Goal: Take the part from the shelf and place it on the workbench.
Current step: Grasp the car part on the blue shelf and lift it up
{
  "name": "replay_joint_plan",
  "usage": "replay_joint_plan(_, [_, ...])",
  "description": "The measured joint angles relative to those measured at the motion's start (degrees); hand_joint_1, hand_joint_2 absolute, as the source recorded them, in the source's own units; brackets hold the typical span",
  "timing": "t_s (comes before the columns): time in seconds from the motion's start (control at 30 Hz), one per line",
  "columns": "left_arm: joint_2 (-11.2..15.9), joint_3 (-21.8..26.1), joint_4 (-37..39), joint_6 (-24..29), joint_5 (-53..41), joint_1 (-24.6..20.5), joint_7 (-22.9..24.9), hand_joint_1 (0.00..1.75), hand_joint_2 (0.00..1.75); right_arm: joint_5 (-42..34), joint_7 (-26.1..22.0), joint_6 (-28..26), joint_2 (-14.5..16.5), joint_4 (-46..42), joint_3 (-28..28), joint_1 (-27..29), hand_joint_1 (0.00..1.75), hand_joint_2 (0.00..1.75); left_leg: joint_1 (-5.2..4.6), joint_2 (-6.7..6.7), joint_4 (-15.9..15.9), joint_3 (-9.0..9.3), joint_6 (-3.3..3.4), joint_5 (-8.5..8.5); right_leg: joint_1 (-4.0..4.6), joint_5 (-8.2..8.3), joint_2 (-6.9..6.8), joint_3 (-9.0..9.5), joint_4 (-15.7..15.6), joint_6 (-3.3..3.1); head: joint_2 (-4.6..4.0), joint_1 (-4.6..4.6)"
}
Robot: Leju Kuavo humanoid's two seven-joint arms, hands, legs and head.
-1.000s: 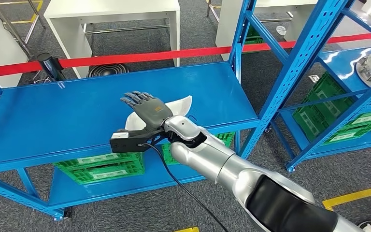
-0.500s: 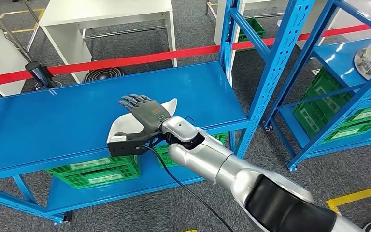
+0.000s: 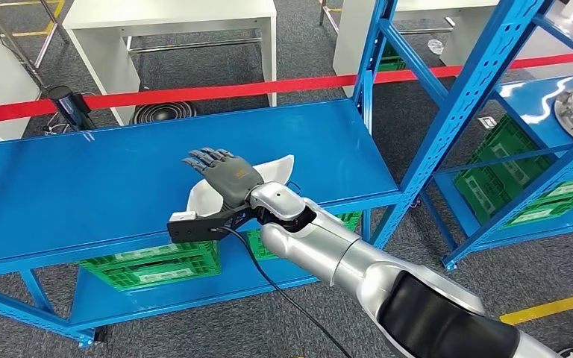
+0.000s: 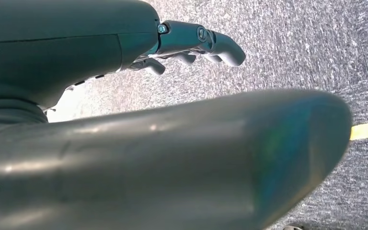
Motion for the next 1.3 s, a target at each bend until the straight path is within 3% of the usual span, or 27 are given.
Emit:
replay_joint_plan(0.07, [-0.01,0.0,0.0,-0.01,0.0,-0.02,0.01,0.0,0.0,0.0,0.01,0.05,0.01,0.0,0.03,0.0,0.0,1.75,-0.07,0.02,0.01,0.01,0.21,-0.01,-0.05,0.09,0.0,0.08,-0.2,0.41,0.0,0.0])
replay_joint_plan(0.2, [-0.02,0.0,0.0,-0.19,0.0,-0.12,0.06,0.0,0.0,0.03,0.15,1.29,0.43,0.75,0.2,0.01,0.0,1.75,-0.18,0.08,0.02,0.02,0.37,0.01,-0.27,0.12,0.0,0.17,-0.44,2.14,0.01,-0.01])
replay_joint_plan(0.27, [-0.02,0.0,0.0,-0.28,0.0,-0.17,0.08,0.0,0.0,0.17,0.28,2.43,0.83,2.09,0.48,0.01,0.0,1.75,-0.21,0.1,0.02,0.03,0.44,0.05,-0.31,0.12,-0.01,0.16,-0.45,2.48,0.01,-0.02])
replay_joint_plan(0.53, [-0.02,0.0,0.0,-0.52,-0.23,-0.19,0.15,0.0,0.0,0.54,1.08,5.98,1.99,9.33,1.92,0.01,0.0,1.75,-0.18,0.1,-0.02,0.12,0.41,0.13,-0.13,0.13,-0.02,0.15,-0.35,2.58,0.01,-0.02])
replay_joint_plan(0.93, [-0.02,0.0,0.0,-0.63,-0.35,-0.29,0.02,0.0,0.0,1.34,3.3,7.24,2.19,14.42,3.09,0.16,0.0,1.75,-0.17,0.12,-0.07,0.13,0.4,0.13,-0.13,0.1,0.0,0.12,-0.32,2.54,0.01,-0.02])
replay_joint_plan(1.0, [-0.02,0.0,0.0,-0.86,-0.15,-0.27,-0.08,0.0,0.0,1.49,3.8,6.91,2.19,14.84,3.09,0.16,0.1,1.75,-0.17,0.12,-0.07,0.13,0.4,0.13,-0.13,0.1,0.0,0.13,-0.32,2.54,0.01,-0.02])
replay_joint_plan(1.03, [-0.02,0.0,0.0,-0.97,-0.06,-0.26,-0.16,0.0,0.0,1.53,4.05,6.62,2.19,15.04,3.09,0.16,0.28,1.75,-0.17,0.12,-0.07,0.13,0.4,0.13,-0.13,0.1,0.0,0.13,-0.32,2.54,0.01,-0.02])
replay_joint_plan(1.13, [-0.02,0.0,0.01,-1.14,0.14,-0.21,-0.4,0.0,0.0,1.55,4.64,5.44,2.2,15.53,3.09,0.16,1.46,1.75,-0.17,0.12,-0.07,0.13,0.4,0.13,-0.13,0.1,-0.01,0.13,-0.32,2.54,0.0,-0.02])
replay_joint_plan(1.17, [-0.02,0.0,0.01,-1.22,0.2,-0.2,-0.47,0.0,0.0,1.55,4.83,4.96,2.2,15.67,3.09,0.16,1.71,1.75,-0.17,0.12,-0.07,0.13,0.4,0.13,-0.13,0.1,0.0,0.13,-0.32,2.54,0.0,-0.02])
replay_joint_plan(1.3, [-0.03,0.0,0.03,-1.52,0.52,-0.12,-0.63,0.0,0.0,1.52,5.24,3.32,2.21,16.14,3.09,0.16,1.75,1.75,-0.17,0.12,-0.07,0.13,0.4,0.13,-0.13,0.1,0.0,0.13,-0.32,2.54,0.0,-0.02])
